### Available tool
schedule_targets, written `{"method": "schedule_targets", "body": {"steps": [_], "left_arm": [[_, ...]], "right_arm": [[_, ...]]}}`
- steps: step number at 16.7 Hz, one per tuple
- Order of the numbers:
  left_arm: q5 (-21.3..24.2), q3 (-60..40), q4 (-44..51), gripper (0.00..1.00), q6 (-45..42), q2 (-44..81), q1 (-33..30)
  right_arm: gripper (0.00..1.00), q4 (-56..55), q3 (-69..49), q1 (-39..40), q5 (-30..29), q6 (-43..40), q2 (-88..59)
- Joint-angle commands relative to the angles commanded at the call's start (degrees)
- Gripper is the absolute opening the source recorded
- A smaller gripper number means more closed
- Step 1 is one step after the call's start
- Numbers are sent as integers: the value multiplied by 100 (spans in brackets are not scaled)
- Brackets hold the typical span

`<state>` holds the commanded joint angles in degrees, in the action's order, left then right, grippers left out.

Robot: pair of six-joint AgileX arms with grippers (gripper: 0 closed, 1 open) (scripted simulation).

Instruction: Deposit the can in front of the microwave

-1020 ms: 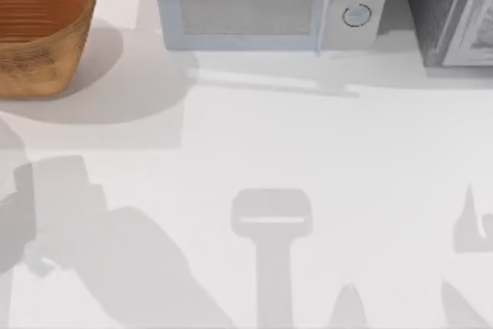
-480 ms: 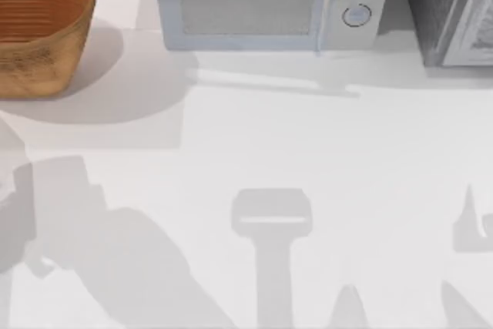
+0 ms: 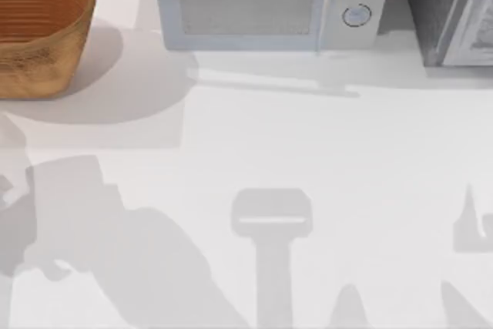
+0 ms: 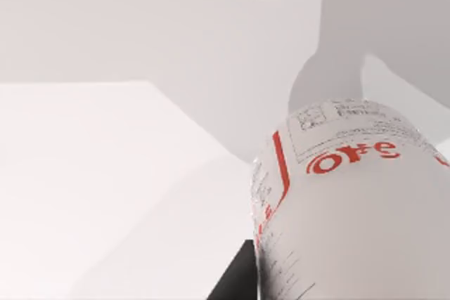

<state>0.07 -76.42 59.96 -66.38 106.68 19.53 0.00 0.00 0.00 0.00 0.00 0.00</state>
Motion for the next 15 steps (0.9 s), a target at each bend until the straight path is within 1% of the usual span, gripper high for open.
{"method": "schedule_targets", "body": {"steps": [3,7,9,12,15], "left_arm": [[0,-225,300,0,22,-112,9],[-3,-209,284,0,13,-85,10],[-19,-288,369,0,191,-43,-165],[-68,-601,650,0,917,99,-870],[-120,-1099,1008,0,2167,333,-1918]], "right_arm": [[100,0,0,0,0,0,0],[100,0,0,0,0,0,0],[100,0,0,0,0,0,0],[100,0,0,0,0,0,0],[100,0,0,0,0,0,0]]}}
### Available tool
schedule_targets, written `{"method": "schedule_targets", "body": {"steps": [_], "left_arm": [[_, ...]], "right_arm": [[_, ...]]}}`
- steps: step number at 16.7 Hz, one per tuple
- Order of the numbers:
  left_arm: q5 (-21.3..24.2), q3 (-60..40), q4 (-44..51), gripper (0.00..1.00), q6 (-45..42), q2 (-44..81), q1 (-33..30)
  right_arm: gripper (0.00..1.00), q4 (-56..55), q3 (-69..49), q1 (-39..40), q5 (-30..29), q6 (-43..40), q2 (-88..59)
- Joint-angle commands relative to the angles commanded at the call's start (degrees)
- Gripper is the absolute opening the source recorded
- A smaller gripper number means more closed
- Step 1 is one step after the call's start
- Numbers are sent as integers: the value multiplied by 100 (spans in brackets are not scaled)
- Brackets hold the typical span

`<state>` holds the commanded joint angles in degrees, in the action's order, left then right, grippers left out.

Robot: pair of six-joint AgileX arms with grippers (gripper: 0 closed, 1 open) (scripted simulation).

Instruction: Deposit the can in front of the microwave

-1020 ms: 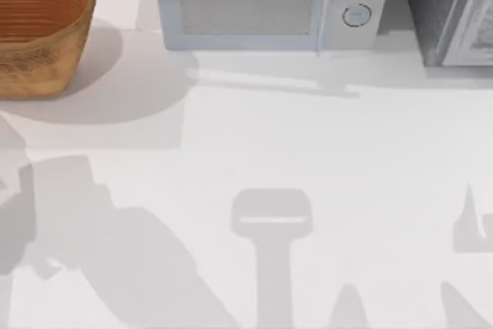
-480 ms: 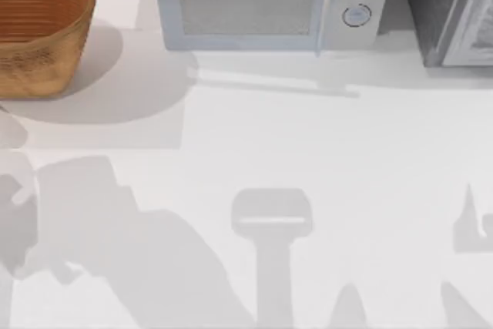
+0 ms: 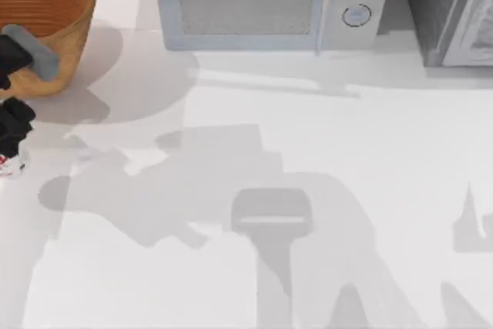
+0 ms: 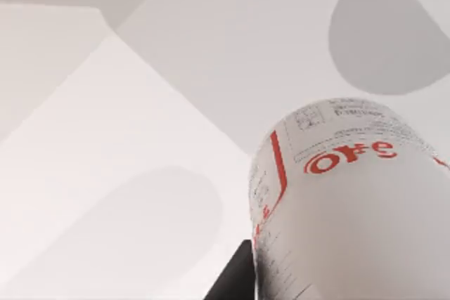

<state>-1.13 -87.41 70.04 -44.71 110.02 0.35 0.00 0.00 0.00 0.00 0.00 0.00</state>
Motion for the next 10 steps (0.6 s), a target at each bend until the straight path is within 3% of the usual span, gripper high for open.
{"method": "schedule_targets", "body": {"steps": [5,10], "left_arm": [[-29,-1112,577,0,2531,684,-1623],[12,-2369,970,0,4810,1579,-2582]], "right_arm": [[100,0,0,0,0,0,0],[100,0,0,0,0,0,0]]}}
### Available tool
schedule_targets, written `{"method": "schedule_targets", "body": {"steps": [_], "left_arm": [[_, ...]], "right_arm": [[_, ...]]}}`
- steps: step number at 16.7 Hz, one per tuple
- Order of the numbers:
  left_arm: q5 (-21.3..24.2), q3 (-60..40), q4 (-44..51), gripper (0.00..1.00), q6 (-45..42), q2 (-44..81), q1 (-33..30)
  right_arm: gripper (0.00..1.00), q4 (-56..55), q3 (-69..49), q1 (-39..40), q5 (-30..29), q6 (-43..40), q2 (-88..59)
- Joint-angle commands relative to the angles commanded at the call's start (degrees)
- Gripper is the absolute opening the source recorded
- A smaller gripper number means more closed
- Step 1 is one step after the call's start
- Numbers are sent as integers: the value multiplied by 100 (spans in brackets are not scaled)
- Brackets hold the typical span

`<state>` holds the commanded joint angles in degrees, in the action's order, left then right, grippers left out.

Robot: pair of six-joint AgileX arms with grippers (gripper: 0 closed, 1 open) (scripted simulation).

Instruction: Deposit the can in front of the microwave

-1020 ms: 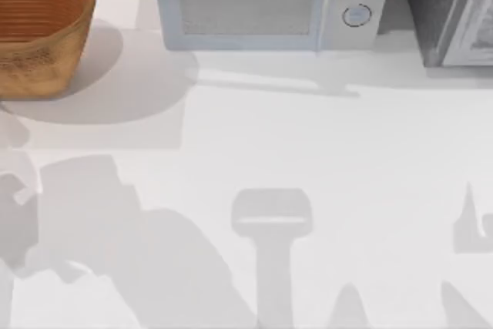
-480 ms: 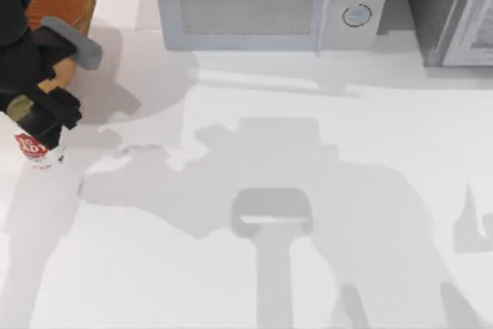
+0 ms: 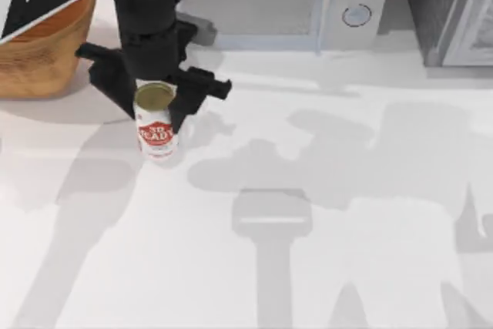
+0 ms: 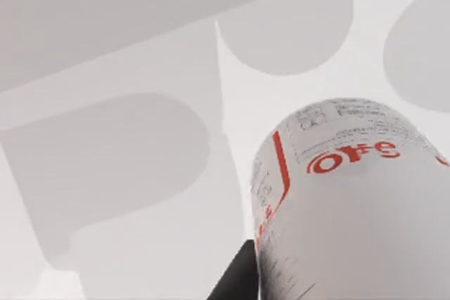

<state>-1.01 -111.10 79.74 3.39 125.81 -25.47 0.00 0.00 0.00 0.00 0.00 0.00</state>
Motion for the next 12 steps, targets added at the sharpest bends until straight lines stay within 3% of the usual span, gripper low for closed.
{"method": "schedule_targets", "body": {"steps": [6,12], "left_arm": [[90,-1239,140,0,1832,816,-237],[125,-1526,129,0,2206,955,-177]], "right_arm": [[100,0,0,0,0,0,0],[100,0,0,0,0,0,0]]}}
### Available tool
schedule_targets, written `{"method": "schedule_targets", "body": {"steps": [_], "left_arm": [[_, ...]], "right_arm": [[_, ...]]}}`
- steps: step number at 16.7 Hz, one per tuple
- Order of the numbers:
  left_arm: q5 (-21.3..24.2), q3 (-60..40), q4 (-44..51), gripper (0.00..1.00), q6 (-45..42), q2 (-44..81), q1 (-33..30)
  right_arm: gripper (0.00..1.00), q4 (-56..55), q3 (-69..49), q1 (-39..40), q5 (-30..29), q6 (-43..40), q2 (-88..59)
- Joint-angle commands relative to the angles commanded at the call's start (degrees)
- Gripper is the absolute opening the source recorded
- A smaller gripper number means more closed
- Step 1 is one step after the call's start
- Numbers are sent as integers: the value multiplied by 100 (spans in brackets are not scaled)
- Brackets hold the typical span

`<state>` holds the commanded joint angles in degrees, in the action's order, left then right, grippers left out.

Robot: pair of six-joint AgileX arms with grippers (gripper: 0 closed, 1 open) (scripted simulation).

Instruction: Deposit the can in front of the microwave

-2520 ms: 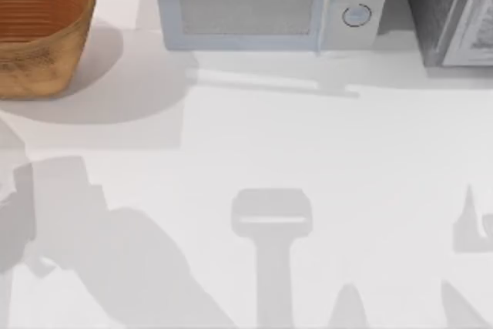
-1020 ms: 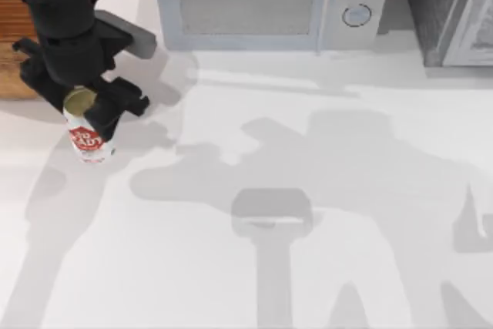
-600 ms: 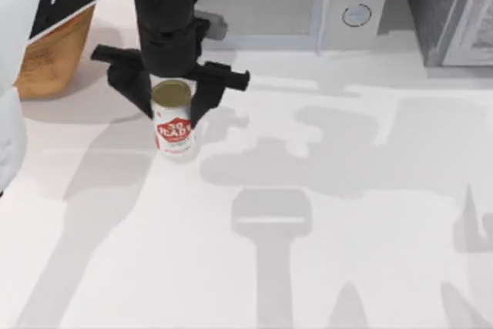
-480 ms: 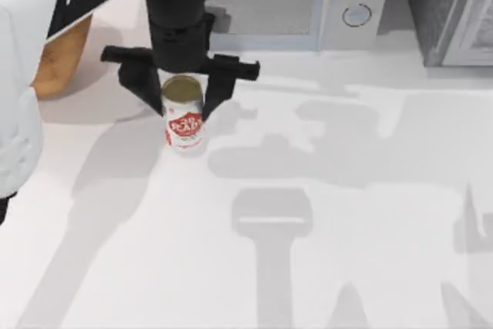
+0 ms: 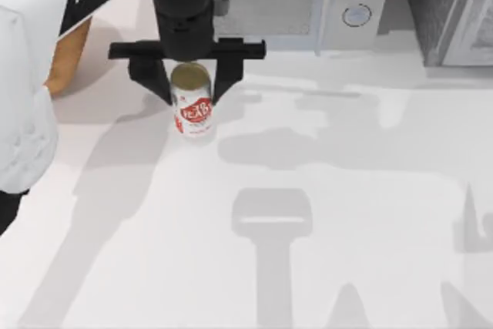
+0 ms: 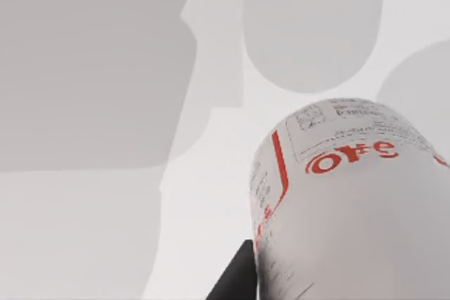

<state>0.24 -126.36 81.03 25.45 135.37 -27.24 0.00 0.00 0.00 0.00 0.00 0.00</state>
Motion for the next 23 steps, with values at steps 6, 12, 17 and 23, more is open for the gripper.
{"method": "schedule_targets", "body": {"steps": [6,12,17,23], "left_arm": [[7,159,-125,0,-7,-8,-6],[0,214,-195,8,-1,-19,2],[0,214,-195,45,-1,-19,2],[0,214,-195,90,-1,-19,2]], "right_arm": [[100,0,0,0,0,0,0],[100,0,0,0,0,0,0],[100,0,0,0,0,0,0],[100,0,0,0,0,0,0]]}}
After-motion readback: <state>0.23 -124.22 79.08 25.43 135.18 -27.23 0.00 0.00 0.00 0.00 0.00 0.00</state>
